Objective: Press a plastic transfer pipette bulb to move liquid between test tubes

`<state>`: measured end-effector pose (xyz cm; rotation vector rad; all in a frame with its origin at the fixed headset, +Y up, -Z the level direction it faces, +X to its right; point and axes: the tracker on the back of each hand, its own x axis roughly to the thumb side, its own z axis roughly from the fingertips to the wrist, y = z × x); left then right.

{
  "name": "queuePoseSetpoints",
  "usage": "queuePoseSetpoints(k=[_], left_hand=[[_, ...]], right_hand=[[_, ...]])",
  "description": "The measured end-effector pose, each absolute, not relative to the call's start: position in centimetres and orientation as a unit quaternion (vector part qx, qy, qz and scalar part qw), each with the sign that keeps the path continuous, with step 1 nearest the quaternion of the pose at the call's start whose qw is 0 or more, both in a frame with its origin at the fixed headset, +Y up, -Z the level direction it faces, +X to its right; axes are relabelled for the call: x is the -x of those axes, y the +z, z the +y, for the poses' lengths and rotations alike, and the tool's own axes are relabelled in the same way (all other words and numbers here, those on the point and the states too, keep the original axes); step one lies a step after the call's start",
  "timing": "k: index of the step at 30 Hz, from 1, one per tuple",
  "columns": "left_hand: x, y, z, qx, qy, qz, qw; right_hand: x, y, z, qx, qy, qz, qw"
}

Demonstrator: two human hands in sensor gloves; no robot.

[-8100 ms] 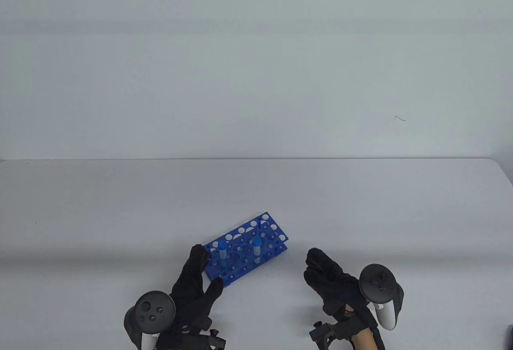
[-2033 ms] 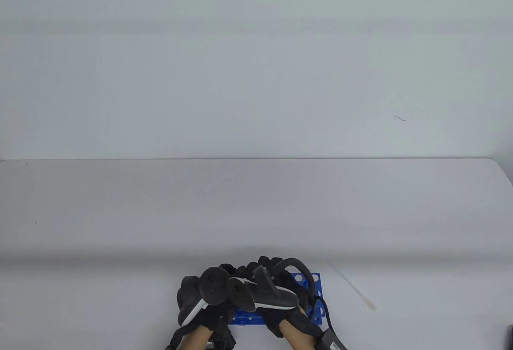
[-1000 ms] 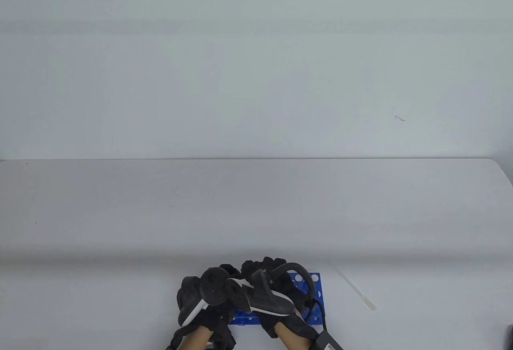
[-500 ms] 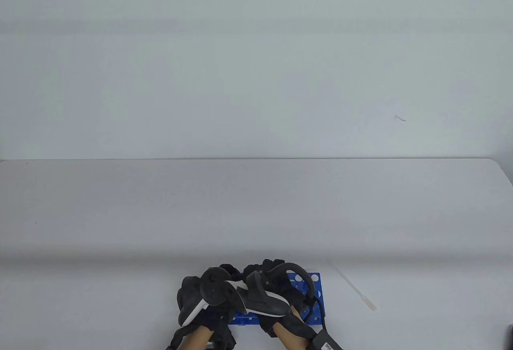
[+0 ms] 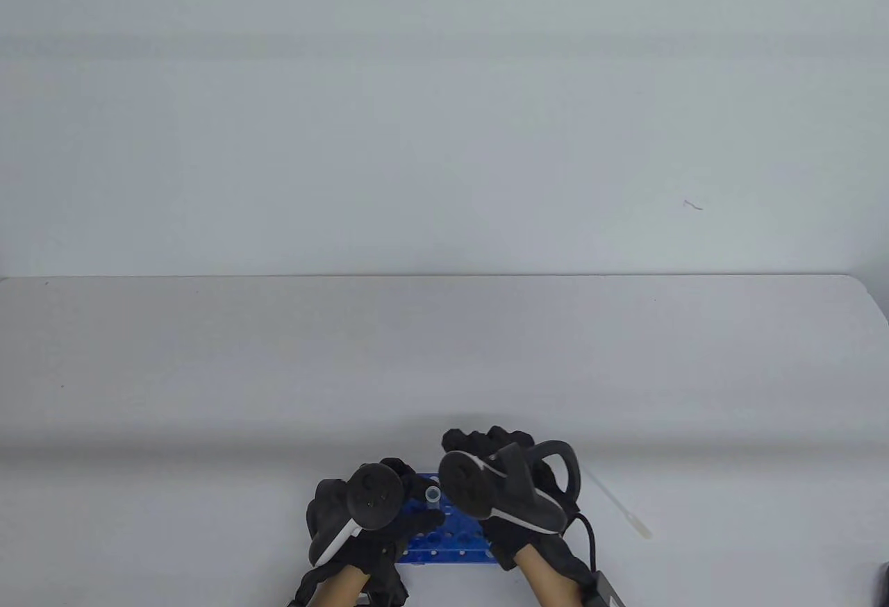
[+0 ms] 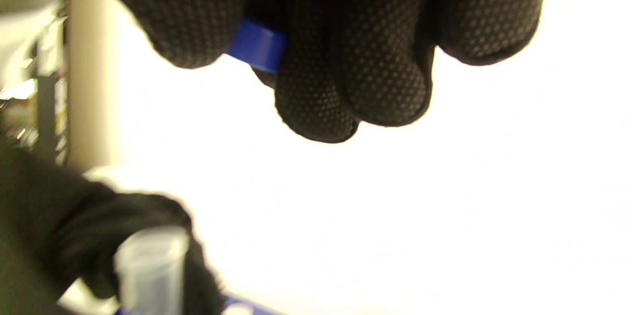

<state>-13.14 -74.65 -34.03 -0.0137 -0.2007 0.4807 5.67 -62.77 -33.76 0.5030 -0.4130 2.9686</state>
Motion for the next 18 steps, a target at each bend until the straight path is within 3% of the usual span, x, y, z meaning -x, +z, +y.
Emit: queuePoseSetpoints(k=[7, 11, 18], left_hand=[[13.1, -34.0, -74.6, 0.006, 0.234, -0.101, 0.967], [13.1, -33.9, -74.7, 0.005, 0.233, -0.101, 0.967], [13.1, -33.9, -74.7, 0.005, 0.233, -0.102, 0.967]], right_hand=[[-14.0, -33.7, -63.8, -0.038, 0.989, -0.120, 0.074], [-16.8, -35.3, -67.4, 0.028, 0.998, -0.047, 0.043], [-18.3, -36.6, -73.0, 0.055, 0.995, 0.083, 0.003]])
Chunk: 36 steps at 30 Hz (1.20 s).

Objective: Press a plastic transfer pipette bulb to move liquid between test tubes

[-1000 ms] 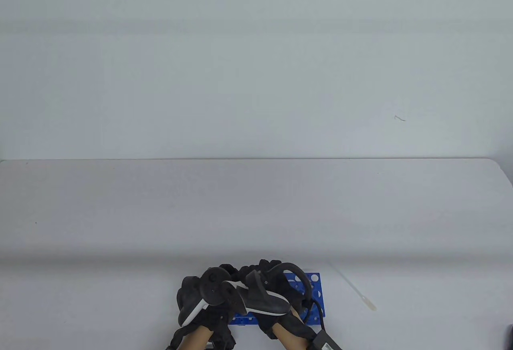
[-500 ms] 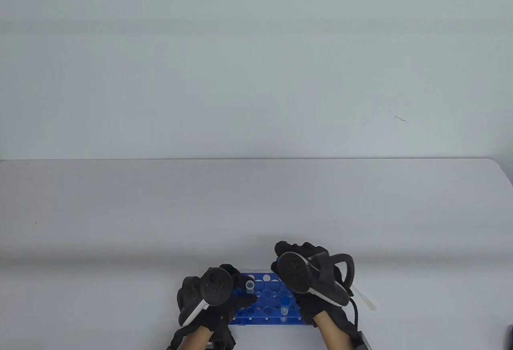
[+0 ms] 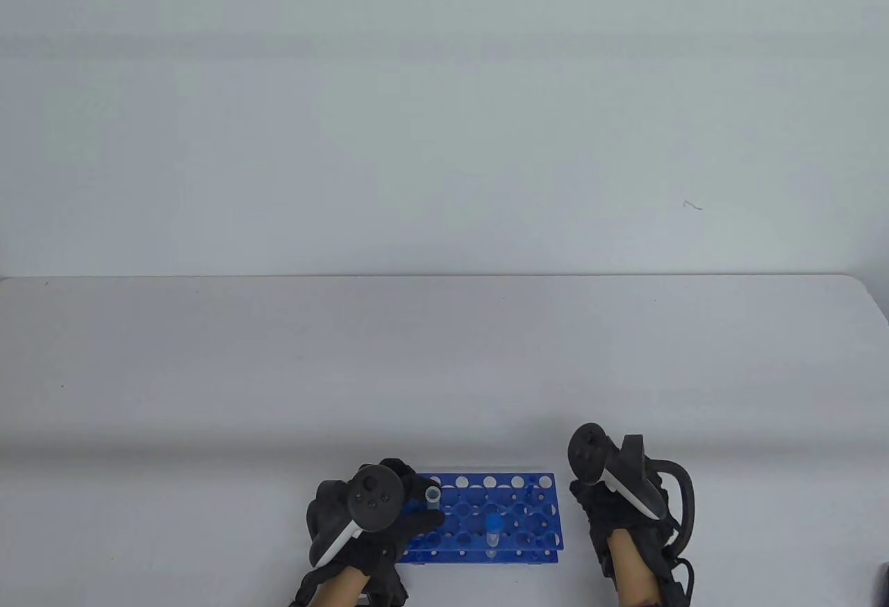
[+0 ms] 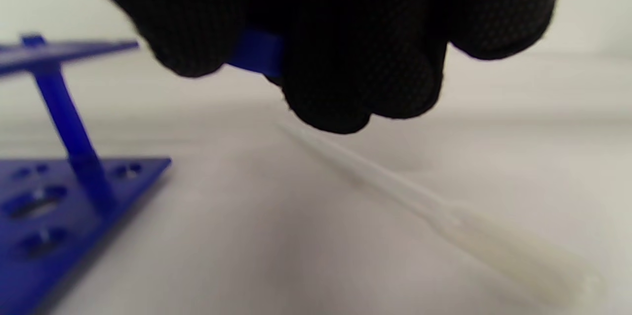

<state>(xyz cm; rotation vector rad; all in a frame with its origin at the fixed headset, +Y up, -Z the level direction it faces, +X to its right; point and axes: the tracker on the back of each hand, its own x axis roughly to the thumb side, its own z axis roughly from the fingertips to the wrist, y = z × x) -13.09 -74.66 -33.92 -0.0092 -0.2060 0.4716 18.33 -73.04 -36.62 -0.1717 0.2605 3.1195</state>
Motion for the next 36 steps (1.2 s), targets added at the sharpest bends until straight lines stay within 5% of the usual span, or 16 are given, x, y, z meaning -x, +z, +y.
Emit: queuePoseSetpoints(k=[9, 36], left_hand=[[13.1, -33.9, -74.7, 0.003, 0.230, -0.104, 0.968], [13.1, -33.8, -74.7, 0.001, 0.231, -0.104, 0.967]], right_hand=[[-17.9, -37.0, -75.3, 0.017, 0.993, 0.119, -0.021], [-16.9, -37.0, -76.0, -0.015, 0.991, 0.099, -0.093]])
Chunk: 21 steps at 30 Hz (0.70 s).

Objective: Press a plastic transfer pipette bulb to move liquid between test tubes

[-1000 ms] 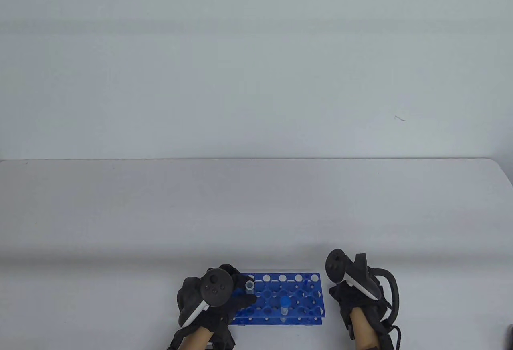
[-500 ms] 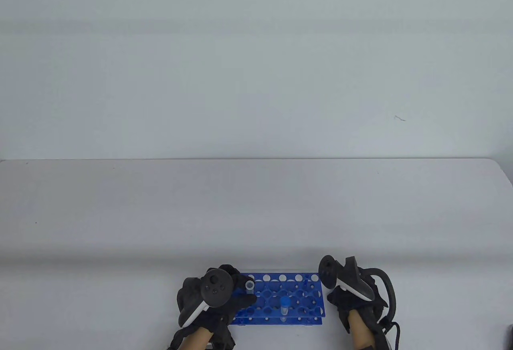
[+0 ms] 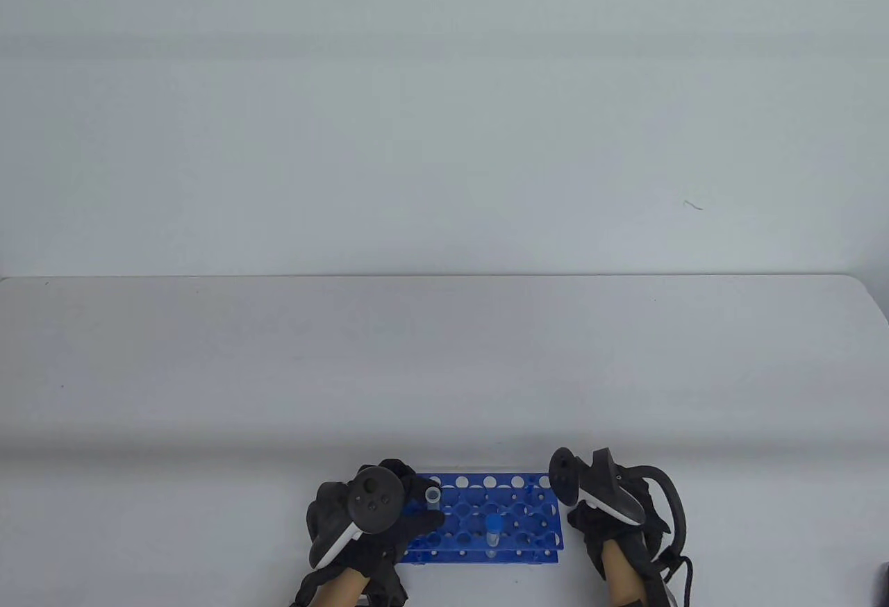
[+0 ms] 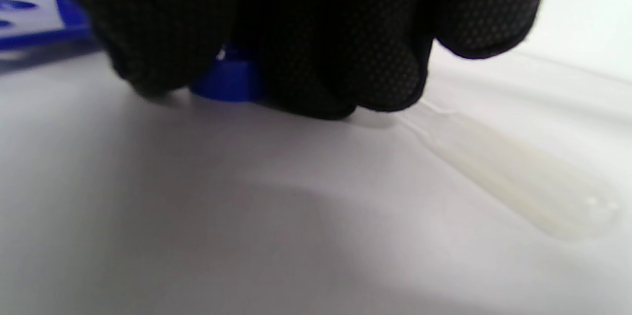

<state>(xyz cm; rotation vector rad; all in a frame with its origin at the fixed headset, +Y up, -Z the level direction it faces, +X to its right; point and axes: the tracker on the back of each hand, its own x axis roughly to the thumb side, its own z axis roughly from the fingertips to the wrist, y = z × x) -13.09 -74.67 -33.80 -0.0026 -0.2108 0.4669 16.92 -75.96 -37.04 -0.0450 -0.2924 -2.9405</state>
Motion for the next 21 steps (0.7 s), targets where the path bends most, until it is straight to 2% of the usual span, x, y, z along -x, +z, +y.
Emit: queuePoseSetpoints(k=[6, 10, 13, 17, 21], left_hand=[[13.1, -33.8, -74.7, 0.001, 0.231, -0.105, 0.967], [13.1, -33.8, -74.7, 0.002, 0.230, -0.106, 0.967], [13.1, -33.8, -74.7, 0.003, 0.230, -0.106, 0.967], [13.1, -33.8, -74.7, 0.003, 0.230, -0.106, 0.967], [13.0, -33.7, -74.7, 0.007, 0.224, -0.109, 0.969]], right_hand=[[-17.1, -37.1, -75.6, 0.006, -0.989, -0.119, 0.089], [-18.1, -36.7, -72.8, -0.027, -0.992, -0.113, 0.057], [-18.7, -36.0, -69.9, -0.023, -0.997, -0.060, -0.036], [-18.1, -34.7, -66.7, 0.035, -0.978, -0.010, -0.203], [-16.3, -33.4, -65.7, 0.104, -0.962, -0.014, -0.251]])
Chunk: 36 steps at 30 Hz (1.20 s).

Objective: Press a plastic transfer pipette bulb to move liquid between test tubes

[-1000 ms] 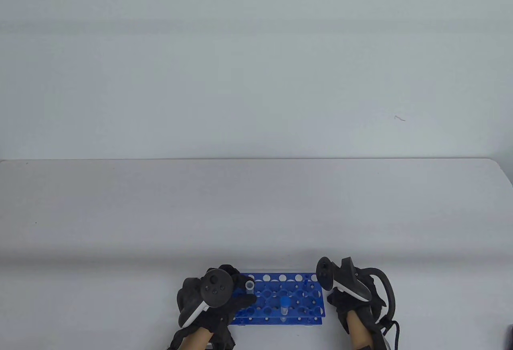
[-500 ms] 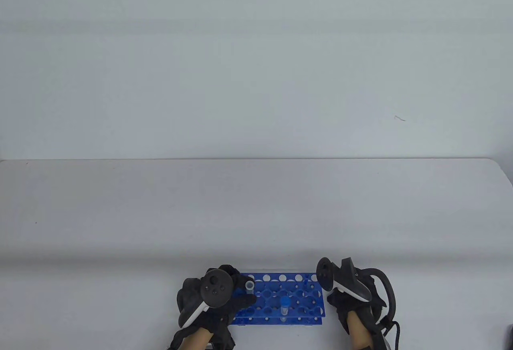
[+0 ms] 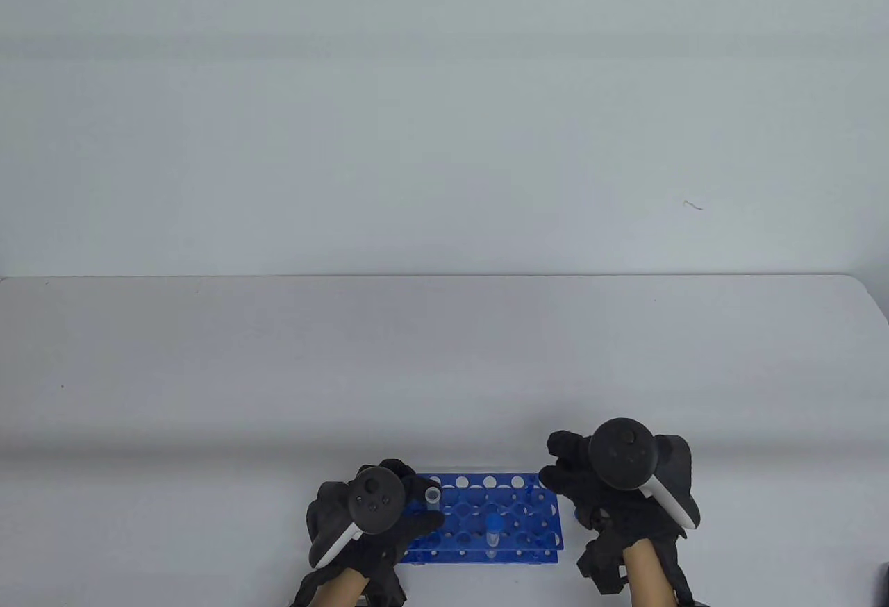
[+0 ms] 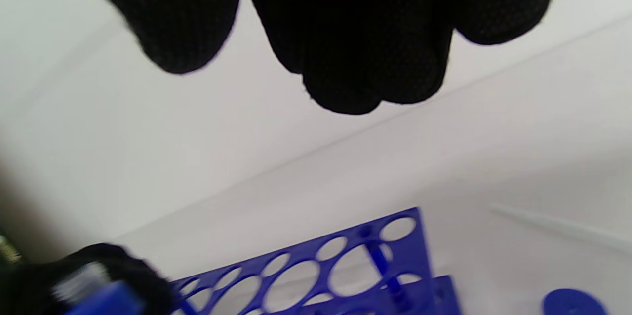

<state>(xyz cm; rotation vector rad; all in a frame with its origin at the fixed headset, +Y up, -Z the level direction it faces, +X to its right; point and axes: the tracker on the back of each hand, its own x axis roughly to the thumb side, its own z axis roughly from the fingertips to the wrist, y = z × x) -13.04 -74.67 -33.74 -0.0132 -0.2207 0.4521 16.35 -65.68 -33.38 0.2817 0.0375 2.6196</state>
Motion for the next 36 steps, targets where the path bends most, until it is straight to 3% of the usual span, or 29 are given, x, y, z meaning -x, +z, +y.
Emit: queuePoseSetpoints(k=[4, 9, 14, 36], left_hand=[[13.1, -33.8, -74.7, 0.012, 0.225, -0.111, 0.968], [13.1, -33.8, -74.8, 0.012, 0.227, -0.112, 0.967], [13.1, -33.8, -74.8, 0.013, 0.227, -0.112, 0.967], [14.8, -34.3, -73.6, 0.029, 0.191, -0.128, 0.973]], right_hand=[[-14.6, -32.1, -67.7, -0.181, 0.965, 0.074, 0.177], [-11.9, -32.0, -69.8, -0.213, 0.961, 0.112, 0.136], [-10.5, -31.5, -70.8, -0.202, 0.971, 0.077, 0.101], [-9.9, -31.4, -72.3, -0.175, 0.973, 0.036, 0.146]])
